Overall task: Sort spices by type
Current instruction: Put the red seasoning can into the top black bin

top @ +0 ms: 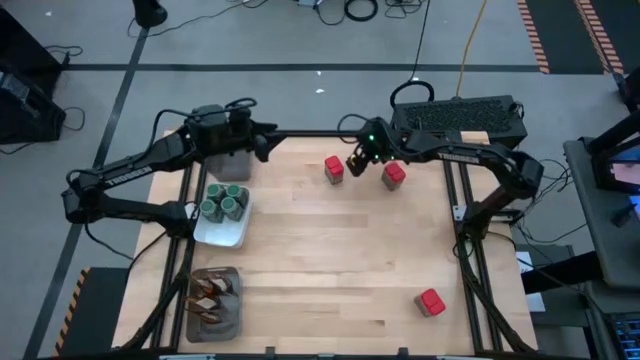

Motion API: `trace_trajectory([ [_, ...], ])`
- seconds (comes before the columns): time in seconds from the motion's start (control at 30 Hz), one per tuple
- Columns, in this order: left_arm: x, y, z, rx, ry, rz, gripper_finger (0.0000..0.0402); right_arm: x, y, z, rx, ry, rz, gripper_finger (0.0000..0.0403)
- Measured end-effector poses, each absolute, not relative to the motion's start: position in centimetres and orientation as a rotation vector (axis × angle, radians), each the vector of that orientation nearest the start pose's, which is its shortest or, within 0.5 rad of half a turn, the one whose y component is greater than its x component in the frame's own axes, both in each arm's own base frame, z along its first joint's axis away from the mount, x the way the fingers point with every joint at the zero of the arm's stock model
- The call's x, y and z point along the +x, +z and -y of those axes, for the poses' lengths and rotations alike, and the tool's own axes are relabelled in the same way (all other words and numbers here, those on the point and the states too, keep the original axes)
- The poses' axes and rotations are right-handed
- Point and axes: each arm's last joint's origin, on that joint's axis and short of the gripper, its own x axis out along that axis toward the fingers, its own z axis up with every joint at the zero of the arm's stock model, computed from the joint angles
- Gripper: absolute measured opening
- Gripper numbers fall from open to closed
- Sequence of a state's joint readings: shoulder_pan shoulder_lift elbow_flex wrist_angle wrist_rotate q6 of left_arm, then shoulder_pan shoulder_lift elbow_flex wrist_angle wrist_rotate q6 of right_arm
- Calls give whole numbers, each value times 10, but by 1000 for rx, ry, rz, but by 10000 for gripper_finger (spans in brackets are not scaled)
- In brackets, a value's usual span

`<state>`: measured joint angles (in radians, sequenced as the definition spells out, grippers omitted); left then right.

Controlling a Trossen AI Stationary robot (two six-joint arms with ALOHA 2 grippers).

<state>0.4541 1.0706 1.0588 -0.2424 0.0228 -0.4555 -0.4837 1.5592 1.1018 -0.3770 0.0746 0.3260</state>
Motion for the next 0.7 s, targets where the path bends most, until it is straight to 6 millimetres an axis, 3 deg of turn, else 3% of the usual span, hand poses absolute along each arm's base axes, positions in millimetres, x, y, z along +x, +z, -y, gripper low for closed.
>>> trace_trajectory([
  [0.13,209,368,-102,-519,514,-140,283,290,231,166,430,-652,-774,280],
  [0.4,206,367,-109,-488,517,-155,283,301,218,164,483,-639,-773,279],
  [0.53,200,366,-108,-492,449,-197,283,297,211,152,572,-669,-873,269],
  [0.7,196,362,-106,-435,437,-263,283,307,208,137,534,-646,-882,251],
])
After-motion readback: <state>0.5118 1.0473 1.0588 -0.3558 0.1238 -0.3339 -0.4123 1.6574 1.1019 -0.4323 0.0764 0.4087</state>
